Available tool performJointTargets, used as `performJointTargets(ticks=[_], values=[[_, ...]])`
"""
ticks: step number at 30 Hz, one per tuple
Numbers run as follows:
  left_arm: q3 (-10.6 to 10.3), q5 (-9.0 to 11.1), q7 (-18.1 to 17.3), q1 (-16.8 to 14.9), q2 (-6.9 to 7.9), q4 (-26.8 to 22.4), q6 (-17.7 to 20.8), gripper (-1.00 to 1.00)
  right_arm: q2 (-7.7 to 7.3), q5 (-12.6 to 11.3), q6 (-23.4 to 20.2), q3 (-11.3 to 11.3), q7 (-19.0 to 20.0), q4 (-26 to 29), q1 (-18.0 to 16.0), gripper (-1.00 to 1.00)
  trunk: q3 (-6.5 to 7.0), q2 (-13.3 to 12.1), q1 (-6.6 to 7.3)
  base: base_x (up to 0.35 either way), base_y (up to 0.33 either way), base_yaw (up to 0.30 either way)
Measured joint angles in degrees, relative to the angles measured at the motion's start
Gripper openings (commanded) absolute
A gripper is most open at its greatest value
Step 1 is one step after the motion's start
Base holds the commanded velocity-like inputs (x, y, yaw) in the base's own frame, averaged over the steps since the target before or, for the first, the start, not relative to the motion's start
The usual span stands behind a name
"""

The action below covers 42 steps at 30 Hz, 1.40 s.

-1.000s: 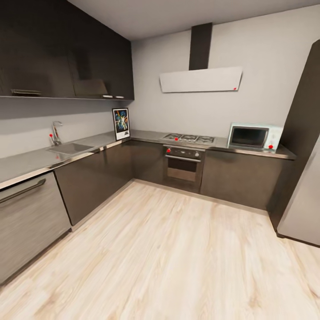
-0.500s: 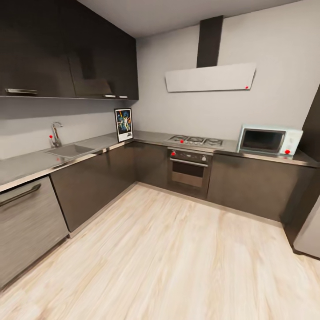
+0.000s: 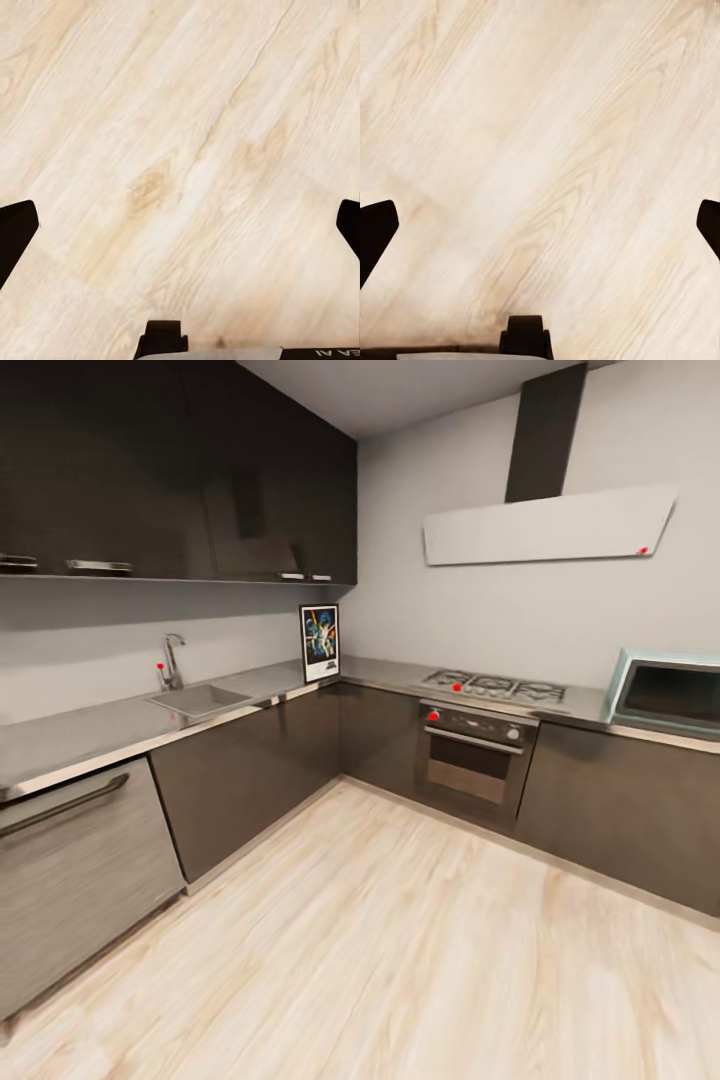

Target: Pick up the poster from the kitchen countertop and hang it on one of the wall nails in the kitchen.

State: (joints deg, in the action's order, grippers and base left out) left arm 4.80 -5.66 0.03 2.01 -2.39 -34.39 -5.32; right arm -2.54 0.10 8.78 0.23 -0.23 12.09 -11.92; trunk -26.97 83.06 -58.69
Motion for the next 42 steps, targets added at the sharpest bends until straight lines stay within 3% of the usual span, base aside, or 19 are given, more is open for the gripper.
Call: performJointTargets(ticks=[21, 42], values=[[0.0, 0.0, 0.0, 0.0, 0.00, 0.0, 0.0, 1.00, 0.00, 0.0, 0.1, 0.0, 0.0, 0.0, 0.0, 1.00, 0.00, 0.0, 0.00, 0.339, -0.001, 0.268], [0.0, 0.0, 0.0, 0.0, 0.00, 0.0, 0.0, 1.00, -0.12, 0.1, 0.0, 0.1, 0.1, -0.1, 0.0, 1.00, 0.00, 0.0, 0.00, 0.339, 0.000, 0.017]])
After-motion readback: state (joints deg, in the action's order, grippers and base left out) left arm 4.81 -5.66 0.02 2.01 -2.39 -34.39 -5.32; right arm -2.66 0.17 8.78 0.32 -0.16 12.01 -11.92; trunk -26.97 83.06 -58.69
